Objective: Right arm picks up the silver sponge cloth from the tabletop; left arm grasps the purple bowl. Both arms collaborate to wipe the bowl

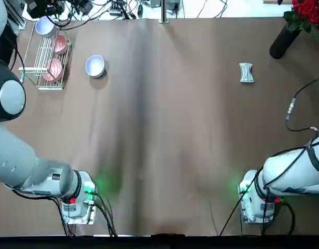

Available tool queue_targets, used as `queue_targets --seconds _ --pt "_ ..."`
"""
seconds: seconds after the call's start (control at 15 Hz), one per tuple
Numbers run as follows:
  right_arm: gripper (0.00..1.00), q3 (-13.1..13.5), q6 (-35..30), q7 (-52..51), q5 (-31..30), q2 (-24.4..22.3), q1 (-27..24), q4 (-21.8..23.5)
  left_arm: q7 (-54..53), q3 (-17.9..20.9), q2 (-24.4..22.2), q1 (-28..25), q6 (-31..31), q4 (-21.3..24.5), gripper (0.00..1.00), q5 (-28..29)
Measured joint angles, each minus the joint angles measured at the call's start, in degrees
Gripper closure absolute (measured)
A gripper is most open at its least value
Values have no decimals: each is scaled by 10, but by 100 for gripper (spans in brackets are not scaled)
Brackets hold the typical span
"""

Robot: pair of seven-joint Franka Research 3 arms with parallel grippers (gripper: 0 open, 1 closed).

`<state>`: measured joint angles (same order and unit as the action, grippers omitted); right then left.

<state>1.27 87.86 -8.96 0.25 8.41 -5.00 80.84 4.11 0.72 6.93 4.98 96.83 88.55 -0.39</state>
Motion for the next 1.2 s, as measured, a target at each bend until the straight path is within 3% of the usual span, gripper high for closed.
queue_targets --seconds 0.73,0.87,1.0,1.2 --pt "1 -4 -2 8 0 11 1 5 3 -1 3 3 15 0 0 2" --pt "1 -5 3 8 0 31 2 11 3 -1 14 2 25 1 0 3" --pt "0 -5 43 10 0 75 2 14 6 1 53 -16 39 2 0 3" --pt "0 -5 50 14 0 113 1 16 -4 1 98 -36 81 20 0 3"
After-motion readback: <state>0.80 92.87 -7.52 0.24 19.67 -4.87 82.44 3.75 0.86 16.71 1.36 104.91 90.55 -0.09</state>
